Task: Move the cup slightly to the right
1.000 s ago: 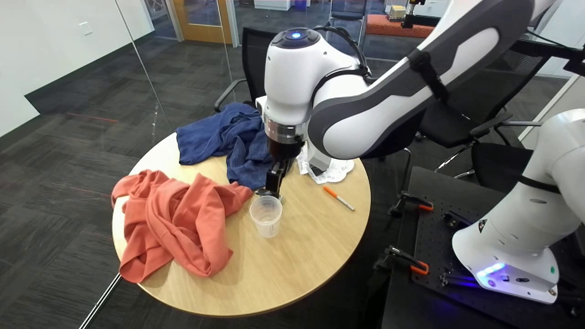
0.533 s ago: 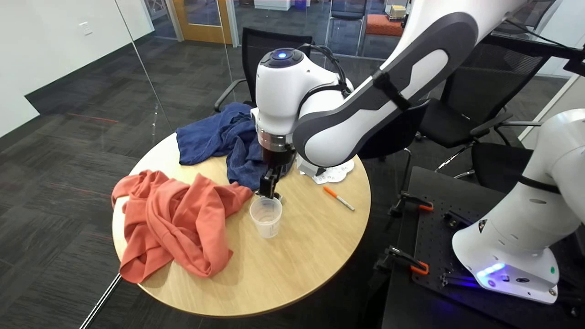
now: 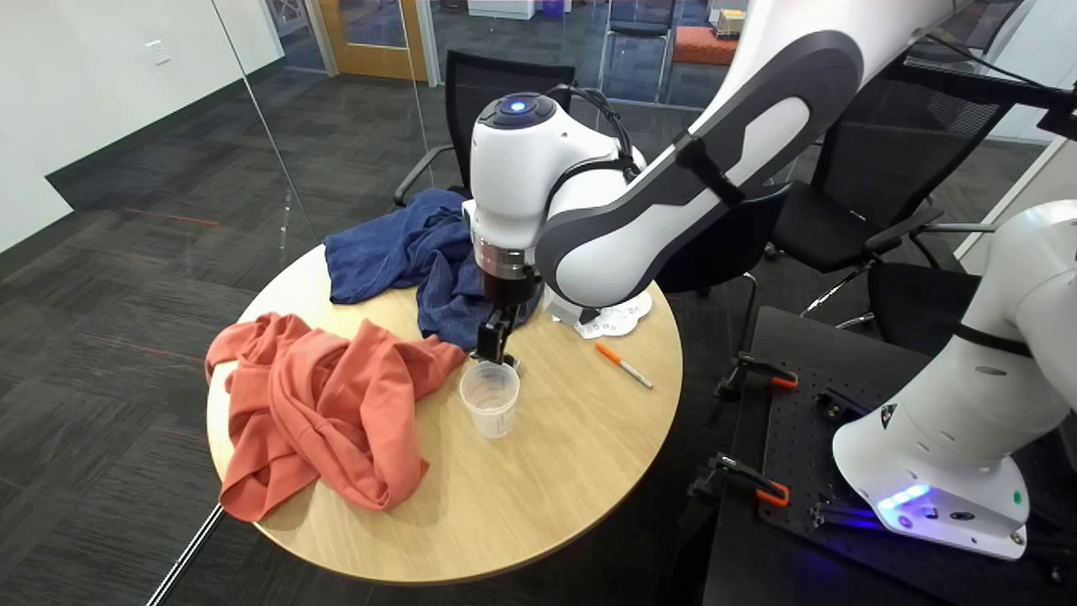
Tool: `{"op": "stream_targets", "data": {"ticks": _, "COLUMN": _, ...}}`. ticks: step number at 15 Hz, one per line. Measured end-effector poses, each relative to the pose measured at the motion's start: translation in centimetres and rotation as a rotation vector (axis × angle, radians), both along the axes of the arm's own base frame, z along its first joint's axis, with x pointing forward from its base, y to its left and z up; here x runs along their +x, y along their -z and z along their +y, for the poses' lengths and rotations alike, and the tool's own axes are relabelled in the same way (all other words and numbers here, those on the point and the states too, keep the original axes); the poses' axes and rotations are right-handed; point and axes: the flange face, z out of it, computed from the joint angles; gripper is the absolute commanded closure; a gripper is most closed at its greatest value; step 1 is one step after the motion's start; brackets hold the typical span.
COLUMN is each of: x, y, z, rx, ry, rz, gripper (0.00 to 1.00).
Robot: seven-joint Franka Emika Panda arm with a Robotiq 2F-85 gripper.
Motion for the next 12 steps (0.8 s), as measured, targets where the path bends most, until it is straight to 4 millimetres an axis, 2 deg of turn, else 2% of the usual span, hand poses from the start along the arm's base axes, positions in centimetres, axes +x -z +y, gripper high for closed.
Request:
{"op": "stream_targets", "data": {"ticks": 7, "x": 1.6, "y": 3.7, "z": -1.4, "rx": -0.002, "ry": 0.058, "rz": 0.026, "gripper": 0.0}}
{"op": "stream_targets", "data": {"ticks": 12, "x": 2.3, "y": 6.3, "z": -1.3, "rx": -0.004, "ry": 0.065, "rz": 0.059, "gripper": 0.0}}
